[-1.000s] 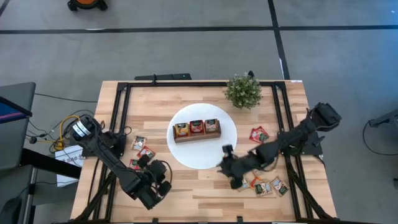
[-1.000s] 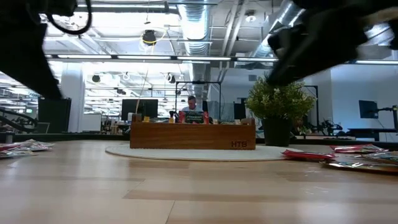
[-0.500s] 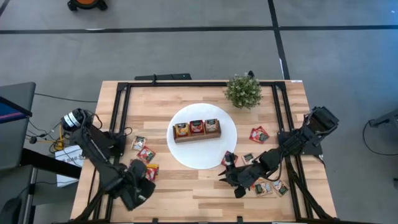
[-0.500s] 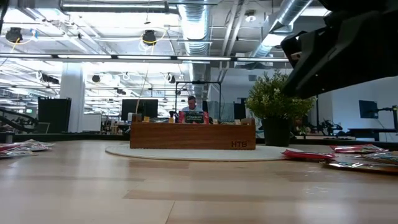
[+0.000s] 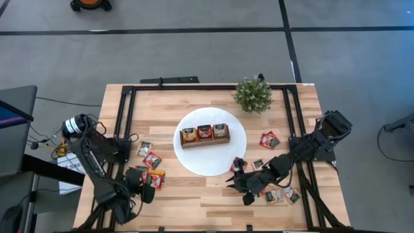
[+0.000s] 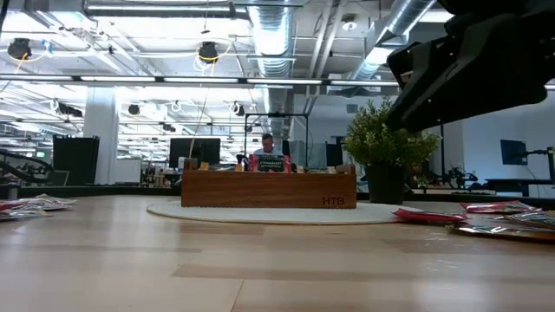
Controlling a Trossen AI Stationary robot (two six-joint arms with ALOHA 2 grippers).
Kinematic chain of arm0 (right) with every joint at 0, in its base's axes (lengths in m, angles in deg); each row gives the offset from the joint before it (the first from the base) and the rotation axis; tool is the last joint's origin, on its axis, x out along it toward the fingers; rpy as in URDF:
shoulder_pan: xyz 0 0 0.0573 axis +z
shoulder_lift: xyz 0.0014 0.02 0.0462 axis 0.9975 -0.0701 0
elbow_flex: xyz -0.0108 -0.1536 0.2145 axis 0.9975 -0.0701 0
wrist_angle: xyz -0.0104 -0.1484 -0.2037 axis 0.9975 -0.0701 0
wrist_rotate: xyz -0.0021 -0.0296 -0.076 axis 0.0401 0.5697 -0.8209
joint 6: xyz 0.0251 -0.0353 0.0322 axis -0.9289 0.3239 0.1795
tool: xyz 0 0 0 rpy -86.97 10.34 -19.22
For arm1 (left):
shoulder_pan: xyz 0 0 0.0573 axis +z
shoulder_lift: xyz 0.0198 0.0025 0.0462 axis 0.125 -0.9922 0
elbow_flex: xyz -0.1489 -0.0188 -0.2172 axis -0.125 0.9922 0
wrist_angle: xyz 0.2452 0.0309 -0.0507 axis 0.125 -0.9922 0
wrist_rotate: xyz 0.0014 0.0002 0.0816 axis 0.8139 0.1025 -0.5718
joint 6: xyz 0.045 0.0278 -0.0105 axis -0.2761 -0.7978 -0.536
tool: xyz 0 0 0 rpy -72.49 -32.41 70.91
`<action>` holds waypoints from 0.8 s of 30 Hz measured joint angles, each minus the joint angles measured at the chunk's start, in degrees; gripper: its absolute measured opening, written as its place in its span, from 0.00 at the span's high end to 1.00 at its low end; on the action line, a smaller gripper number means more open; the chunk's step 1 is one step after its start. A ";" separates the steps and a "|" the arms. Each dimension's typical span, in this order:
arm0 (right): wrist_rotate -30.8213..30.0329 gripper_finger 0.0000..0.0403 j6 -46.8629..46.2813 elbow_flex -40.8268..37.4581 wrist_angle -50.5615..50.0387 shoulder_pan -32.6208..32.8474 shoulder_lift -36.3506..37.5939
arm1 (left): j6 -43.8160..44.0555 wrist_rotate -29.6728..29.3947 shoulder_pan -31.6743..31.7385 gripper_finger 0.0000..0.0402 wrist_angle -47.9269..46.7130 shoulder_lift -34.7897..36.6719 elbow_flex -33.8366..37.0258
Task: Pick & Place Tea
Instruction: Put the red tea bag into the middle section of the wooden organizer
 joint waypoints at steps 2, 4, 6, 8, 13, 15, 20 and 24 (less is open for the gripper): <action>0.02 0.81 0.00 0.00 -0.01 -0.45 0.00 | 0.33 0.85 0.56 0.51 3.03 0.00 2.67; 0.07 0.81 -0.02 0.00 -0.02 -0.95 0.00 | 0.28 0.58 1.13 0.51 7.33 0.00 5.31; 0.16 0.81 -0.02 0.00 -0.06 -1.41 0.00 | -0.28 -0.21 1.25 0.51 12.42 0.00 7.84; 0.16 0.81 -0.04 0.00 -0.09 -1.64 0.00 | -0.88 -1.56 1.15 0.51 17.55 0.00 10.02; 0.20 0.81 -0.03 0.00 -0.11 -1.59 0.00 | -2.32 -4.86 1.20 0.51 25.12 0.00 13.30; 0.20 0.81 -0.04 0.00 -0.11 -1.53 0.00 | -2.95 -5.02 1.16 0.51 25.19 0.00 13.42; 0.20 0.81 -0.04 0.00 -0.11 -1.53 0.00 | -7.71 -8.22 1.16 0.51 27.71 0.11 13.23; 0.21 0.81 -0.04 0.02 -0.12 -1.53 0.00 | -12.63 -8.86 1.16 0.51 27.83 0.13 11.24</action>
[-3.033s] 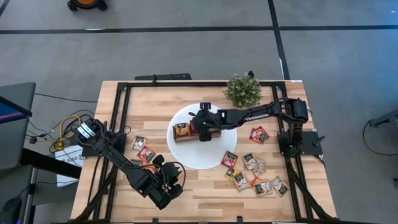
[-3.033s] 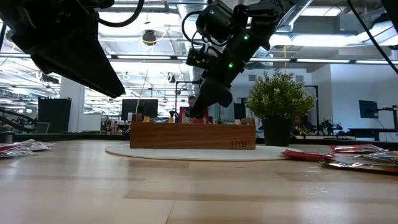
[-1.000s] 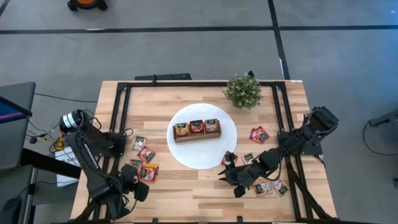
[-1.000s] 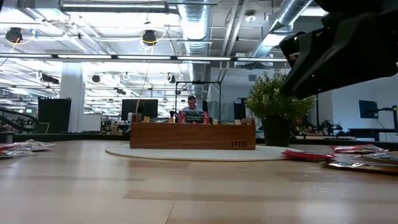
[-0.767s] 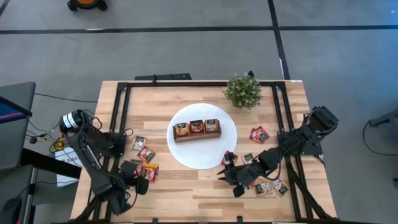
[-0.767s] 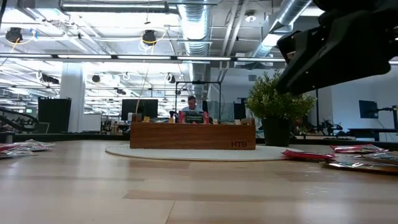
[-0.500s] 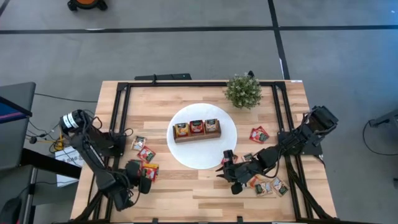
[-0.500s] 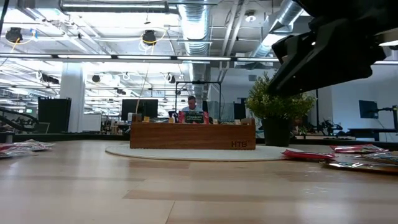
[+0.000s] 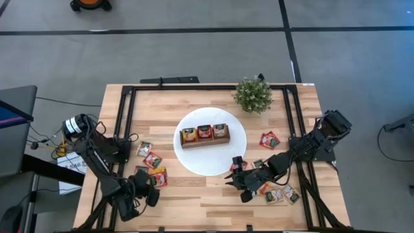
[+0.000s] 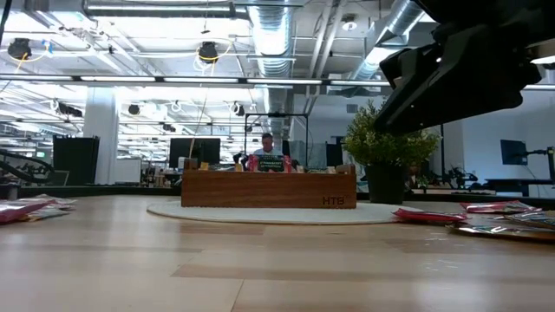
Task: Pick & Place Tea
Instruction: Put the red tea bag into the middle section of the wooden organizer
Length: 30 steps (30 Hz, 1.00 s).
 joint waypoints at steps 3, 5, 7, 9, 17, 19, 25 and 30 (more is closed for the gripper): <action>0.01 0.81 0.00 0.00 -0.01 0.00 0.00 | 1.64 2.43 0.00 0.51 -3.84 0.00 -1.45; 0.01 0.81 0.00 0.00 -0.01 0.00 0.00 | 5.65 4.66 0.00 0.51 -6.44 0.02 -1.78; 0.01 0.81 -0.02 0.00 -0.01 0.00 0.00 | 8.28 6.25 0.00 0.51 -8.04 -0.11 -1.78; 0.01 0.81 -0.02 0.00 -0.02 0.00 0.00 | 8.88 6.53 0.00 0.51 -8.28 -0.15 -1.42; 0.05 0.81 -0.42 0.00 -0.18 0.02 0.00 | 10.47 4.53 1.68 0.51 -3.16 0.06 2.94; 0.06 0.81 -0.42 0.00 -0.27 0.02 0.00 | 10.47 3.62 1.72 0.51 -2.12 0.12 3.49; 0.04 0.81 -0.44 0.00 -0.26 0.02 0.00 | 9.33 0.67 1.86 0.56 -1.49 -0.16 3.89; 0.04 0.81 -0.44 0.00 -0.26 0.02 0.00 | 7.34 -1.44 2.00 0.74 -1.40 -0.28 3.99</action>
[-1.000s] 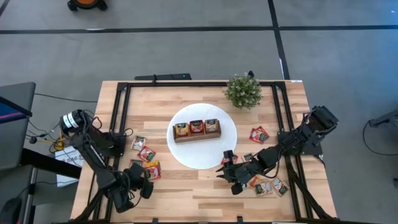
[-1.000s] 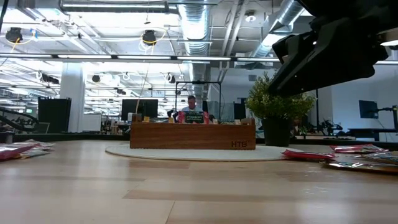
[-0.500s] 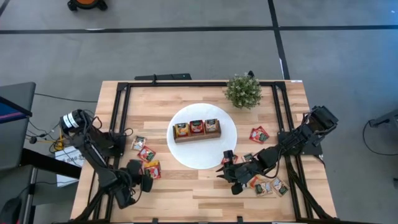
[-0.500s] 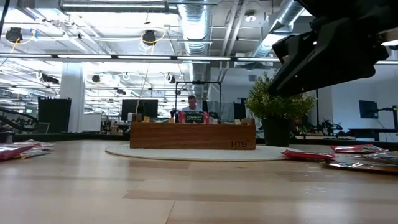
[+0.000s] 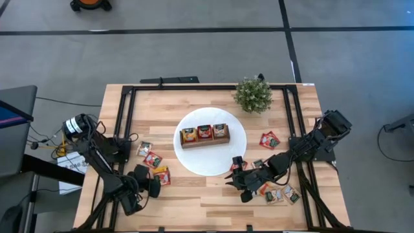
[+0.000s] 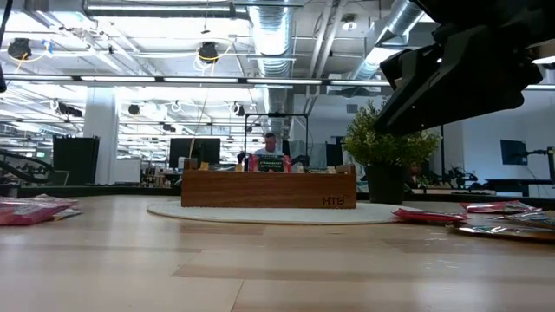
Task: Pick & Place Tea
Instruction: Put the red tea bag into the middle section of the wooden organizer
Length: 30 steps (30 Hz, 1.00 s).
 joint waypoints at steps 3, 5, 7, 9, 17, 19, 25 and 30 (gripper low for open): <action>-0.01 0.81 0.00 0.00 0.00 0.00 0.00 | -1.38 -1.13 -0.10 0.87 -0.09 0.00 0.00; -0.01 0.81 0.00 0.00 -0.01 0.00 0.00 | -2.68 -2.39 -0.08 0.95 -0.11 0.00 -0.02; -0.01 0.81 0.02 0.00 -0.01 0.00 0.00 | -4.02 -3.97 -0.07 0.98 -0.66 0.11 -0.35; -0.03 0.81 0.32 0.00 -0.01 0.00 0.00 | -5.99 -4.72 0.16 0.99 -2.04 0.20 -1.67; -0.07 0.81 0.48 0.02 -0.41 -1.01 0.00 | -21.73 -5.46 5.44 1.00 -14.44 0.28 -14.56; -0.07 0.81 0.48 0.02 -1.83 -1.16 0.00 | -28.32 -4.73 8.68 1.00 -16.22 0.28 -18.23; -0.34 0.81 -0.65 0.10 -12.05 -0.66 1.61 | -57.77 -2.32 22.66 1.00 -12.77 0.23 -27.16; -0.57 0.81 -3.84 0.05 -17.82 -0.79 2.01 | -81.51 3.52 34.63 1.00 -3.57 0.13 -29.84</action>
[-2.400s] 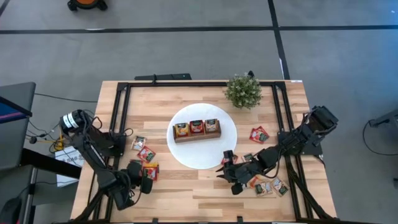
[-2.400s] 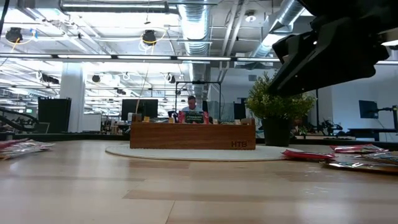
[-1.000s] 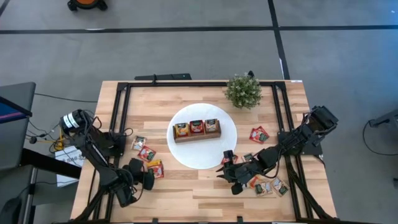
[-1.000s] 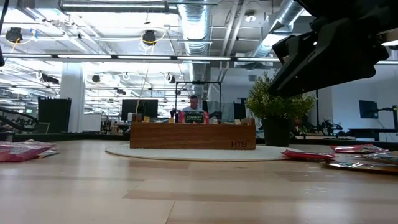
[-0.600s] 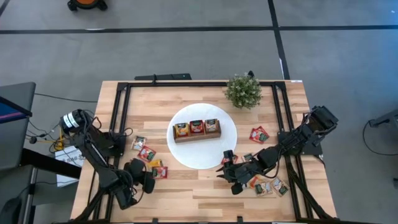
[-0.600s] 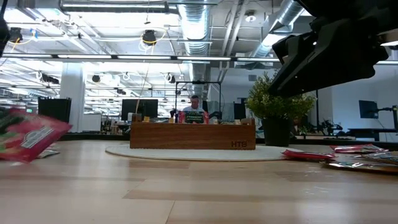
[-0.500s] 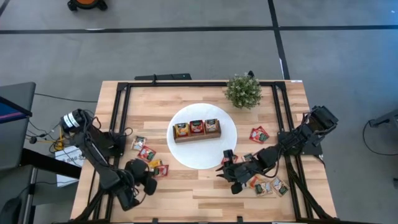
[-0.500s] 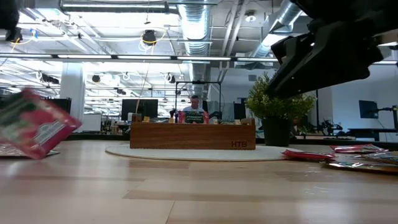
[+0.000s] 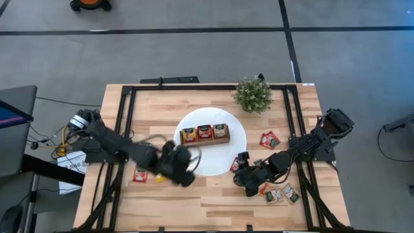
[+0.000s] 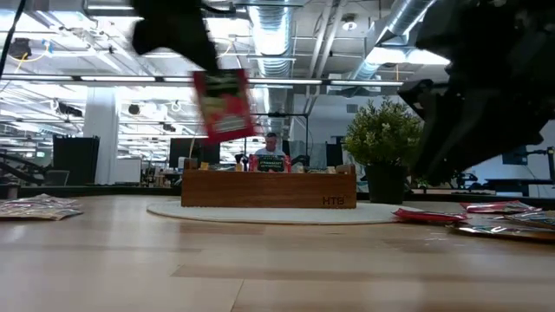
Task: Pick & Place Tea
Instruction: Put the red tea bag into the middle section of the wooden organizer
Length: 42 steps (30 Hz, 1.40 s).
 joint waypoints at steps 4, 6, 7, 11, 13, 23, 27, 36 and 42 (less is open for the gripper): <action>-0.05 0.81 -1.75 0.00 -1.95 0.02 0.00 | -12.80 2.62 7.78 1.00 5.14 0.00 -0.04; -0.05 0.81 -2.35 0.00 -1.95 0.10 0.00 | -18.20 2.75 10.97 1.00 6.93 0.00 -0.04; -0.05 0.81 -2.54 0.00 -1.95 0.22 0.00 | -20.52 2.92 12.46 1.00 7.32 0.00 -0.04; -0.10 0.81 -2.85 0.00 -1.95 0.95 0.00 | -29.54 3.05 16.92 1.00 7.65 0.00 -0.04; -0.11 0.81 -3.26 0.00 -1.94 1.37 -0.02 | -32.90 4.06 18.54 1.00 7.90 0.00 -0.02; -0.13 0.81 -3.31 0.00 -1.45 1.99 -0.05 | -46.03 8.88 23.69 1.00 10.79 -2.62 0.01; -0.13 0.81 -3.28 -0.05 -1.18 1.95 -0.07 | -49.49 10.41 25.14 1.00 11.86 -5.91 0.03; -0.11 0.81 -3.24 -0.05 -1.03 1.95 -0.08 | -52.11 12.25 26.42 1.00 13.13 -7.37 0.02; -0.11 0.81 -3.24 -0.05 -0.98 1.95 -0.07 | -52.30 12.40 26.44 1.00 14.16 -10.07 0.03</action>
